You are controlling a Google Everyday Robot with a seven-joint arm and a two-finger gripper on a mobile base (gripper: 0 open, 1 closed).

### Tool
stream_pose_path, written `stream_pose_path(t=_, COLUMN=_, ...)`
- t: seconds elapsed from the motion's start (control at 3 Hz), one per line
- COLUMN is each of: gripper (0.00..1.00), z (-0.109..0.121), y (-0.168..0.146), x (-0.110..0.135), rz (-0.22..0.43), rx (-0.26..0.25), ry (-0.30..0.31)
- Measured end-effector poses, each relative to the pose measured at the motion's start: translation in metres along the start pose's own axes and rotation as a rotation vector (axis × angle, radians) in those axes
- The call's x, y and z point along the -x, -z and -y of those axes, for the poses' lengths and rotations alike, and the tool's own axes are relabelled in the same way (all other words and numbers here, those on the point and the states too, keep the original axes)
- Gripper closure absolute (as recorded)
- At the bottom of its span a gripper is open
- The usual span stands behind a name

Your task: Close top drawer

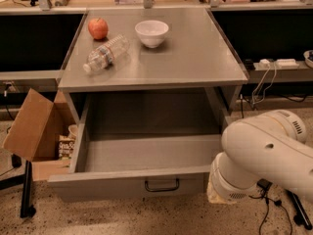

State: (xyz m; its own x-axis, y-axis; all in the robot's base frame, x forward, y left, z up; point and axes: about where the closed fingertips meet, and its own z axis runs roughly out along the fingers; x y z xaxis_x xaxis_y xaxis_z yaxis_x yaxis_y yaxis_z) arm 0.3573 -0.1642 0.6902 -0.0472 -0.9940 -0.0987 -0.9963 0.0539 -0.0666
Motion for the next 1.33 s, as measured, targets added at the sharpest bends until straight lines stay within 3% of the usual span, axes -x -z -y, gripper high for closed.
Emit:
stream_pose_path(t=0.67, gripper=1.00, z=0.013, y=-0.073, x=-0.045, rz=0.021, rx=-0.004, ry=-0.053)
stream_pose_path(t=1.0, gripper=1.00, z=0.029, y=-0.089, x=-0.048, rz=0.042, rx=-0.034, ry=-0.053)
stream_pose_path(t=1.33, gripper=1.00, z=0.047, y=-0.088, x=-0.045, rz=0.073, rx=-0.096, ry=-0.055)
